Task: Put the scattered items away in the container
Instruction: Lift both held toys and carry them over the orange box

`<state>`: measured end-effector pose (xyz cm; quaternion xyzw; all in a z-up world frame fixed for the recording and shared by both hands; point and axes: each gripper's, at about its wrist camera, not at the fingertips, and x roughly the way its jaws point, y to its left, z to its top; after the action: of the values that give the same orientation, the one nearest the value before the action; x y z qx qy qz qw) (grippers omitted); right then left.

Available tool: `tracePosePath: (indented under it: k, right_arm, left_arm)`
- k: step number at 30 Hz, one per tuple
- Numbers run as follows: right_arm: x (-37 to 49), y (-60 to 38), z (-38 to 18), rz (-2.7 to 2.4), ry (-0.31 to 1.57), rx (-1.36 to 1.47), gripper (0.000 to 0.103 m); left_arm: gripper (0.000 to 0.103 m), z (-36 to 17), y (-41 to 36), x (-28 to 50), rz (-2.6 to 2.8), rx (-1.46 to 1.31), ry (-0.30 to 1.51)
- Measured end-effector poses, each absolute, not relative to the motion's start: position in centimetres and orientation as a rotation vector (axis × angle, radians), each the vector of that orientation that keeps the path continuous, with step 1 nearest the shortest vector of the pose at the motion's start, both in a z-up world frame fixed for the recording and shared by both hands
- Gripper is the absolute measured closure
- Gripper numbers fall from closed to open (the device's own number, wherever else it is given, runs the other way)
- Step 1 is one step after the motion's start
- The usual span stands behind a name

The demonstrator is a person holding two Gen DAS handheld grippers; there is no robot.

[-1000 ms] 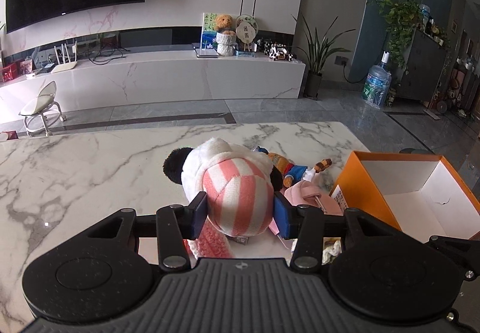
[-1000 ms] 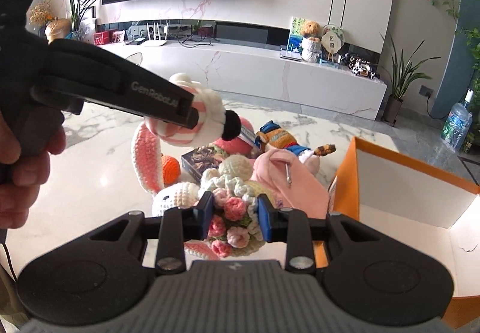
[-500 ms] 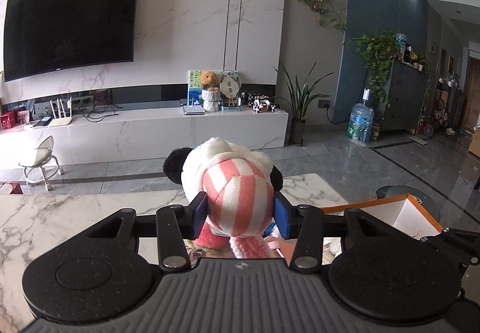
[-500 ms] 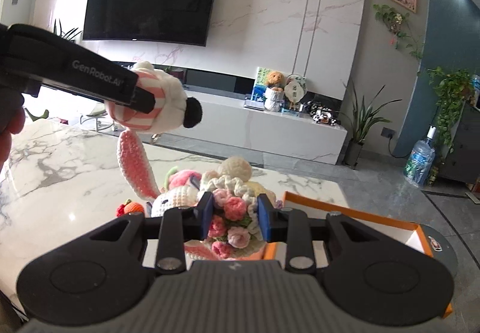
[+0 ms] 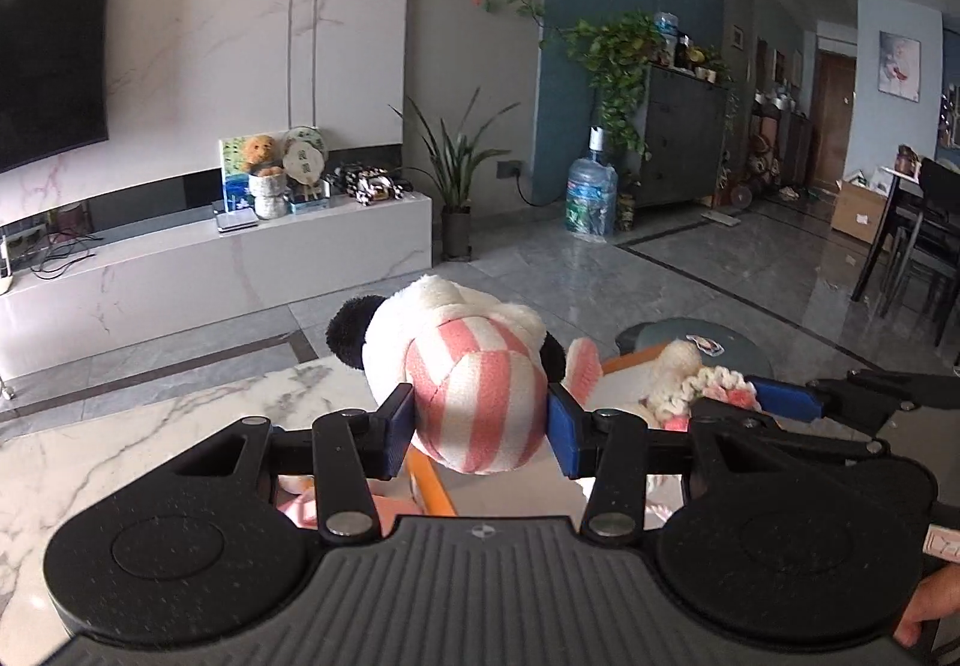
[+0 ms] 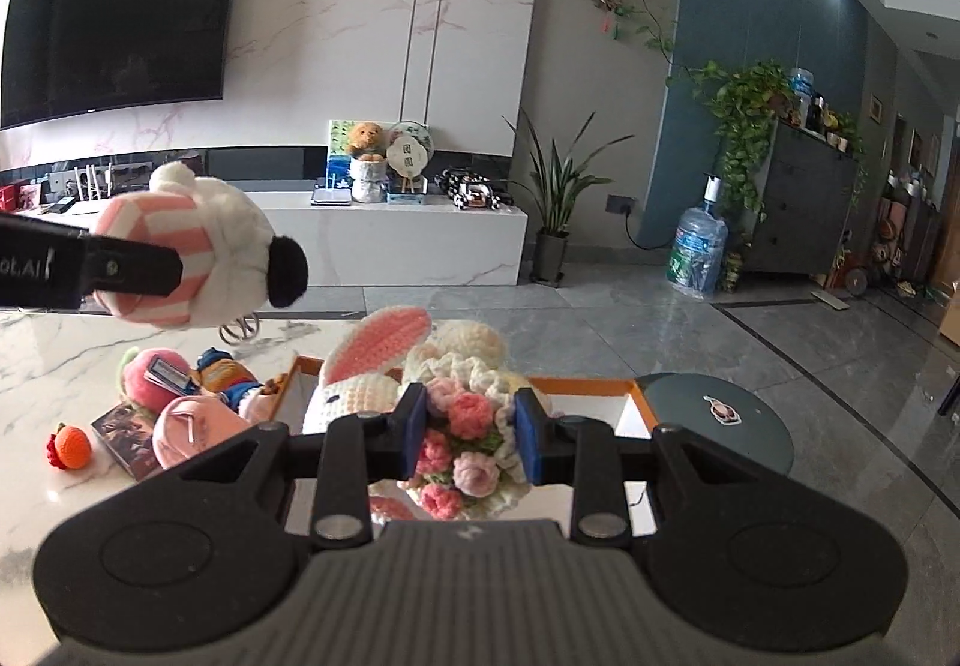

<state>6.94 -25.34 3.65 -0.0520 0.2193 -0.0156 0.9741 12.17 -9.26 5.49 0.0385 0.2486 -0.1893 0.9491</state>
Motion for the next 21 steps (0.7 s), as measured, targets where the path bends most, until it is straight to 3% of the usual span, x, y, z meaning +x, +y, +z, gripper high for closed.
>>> tracePosePath:
  k: [21]
  right_arm:
    - [19.8,-31.4,-2.6,0.042,0.785,-0.012,0.069]
  left_arm:
    - [0.05,-5.1,-17.0,17.9,-0.342,0.378,0.686]
